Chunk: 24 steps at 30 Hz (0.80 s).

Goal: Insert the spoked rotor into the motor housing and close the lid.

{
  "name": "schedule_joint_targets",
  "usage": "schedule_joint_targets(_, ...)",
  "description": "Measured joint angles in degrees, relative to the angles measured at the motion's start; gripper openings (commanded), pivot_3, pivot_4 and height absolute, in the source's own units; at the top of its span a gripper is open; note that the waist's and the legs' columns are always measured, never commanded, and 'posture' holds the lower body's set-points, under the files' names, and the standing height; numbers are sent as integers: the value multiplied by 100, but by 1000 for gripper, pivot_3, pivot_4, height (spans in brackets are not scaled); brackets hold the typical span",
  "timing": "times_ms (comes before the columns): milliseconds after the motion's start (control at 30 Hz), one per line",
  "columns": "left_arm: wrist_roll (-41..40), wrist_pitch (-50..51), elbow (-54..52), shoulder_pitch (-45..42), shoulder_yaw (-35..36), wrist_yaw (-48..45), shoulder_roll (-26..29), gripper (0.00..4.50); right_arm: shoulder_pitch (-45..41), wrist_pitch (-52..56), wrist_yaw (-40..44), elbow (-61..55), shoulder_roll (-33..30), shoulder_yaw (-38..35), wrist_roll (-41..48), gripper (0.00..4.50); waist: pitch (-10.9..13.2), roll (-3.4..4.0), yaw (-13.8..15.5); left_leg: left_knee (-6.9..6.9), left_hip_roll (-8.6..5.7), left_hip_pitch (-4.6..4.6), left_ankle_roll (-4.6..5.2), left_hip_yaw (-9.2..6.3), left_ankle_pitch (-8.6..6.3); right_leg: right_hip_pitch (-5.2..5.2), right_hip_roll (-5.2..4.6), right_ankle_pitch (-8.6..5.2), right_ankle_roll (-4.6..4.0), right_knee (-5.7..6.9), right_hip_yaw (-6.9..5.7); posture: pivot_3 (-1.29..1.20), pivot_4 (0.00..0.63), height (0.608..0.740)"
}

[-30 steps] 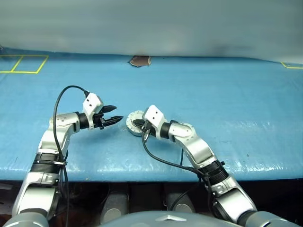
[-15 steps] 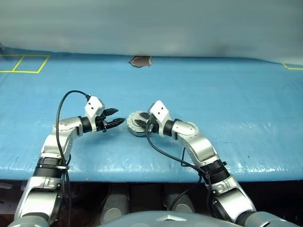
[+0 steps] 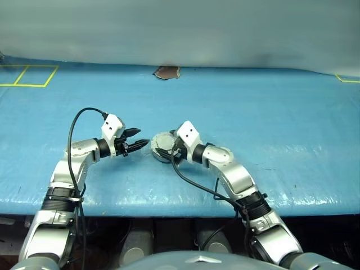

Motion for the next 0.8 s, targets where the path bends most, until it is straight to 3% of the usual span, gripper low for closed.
schedule_joint_targets(133, 4, -9, 0, 5, 0, 61, -1, 2993, 35, -7, -10, 4, 27, 17, 4, 4472, 0, 0, -2, -1, 0, 0, 0, 0, 0, 2, 0, 1, 2, -6, 0, 0, 150, 740)
schedule_joint_targets(333, 2, -13, 0, 9, 1, 106, 6, 2993, 61, -22, -48, 4, 39, 0, 10, 3023, 0, 0, -2, -10, 0, -1, 0, 0, 0, 6, 0, 4, 6, -25, 0, 0, 150, 740)
schedule_joint_targets(800, 2, -13, 0, 52, 0, 112, 8, 2993, 31, 112, 208, -253, -293, 74, -2, 3025, 0, 0, 1, -47, 0, -3, 0, 0, 0, 2, -1, 13, 21, -56, -2, 0, 150, 740)
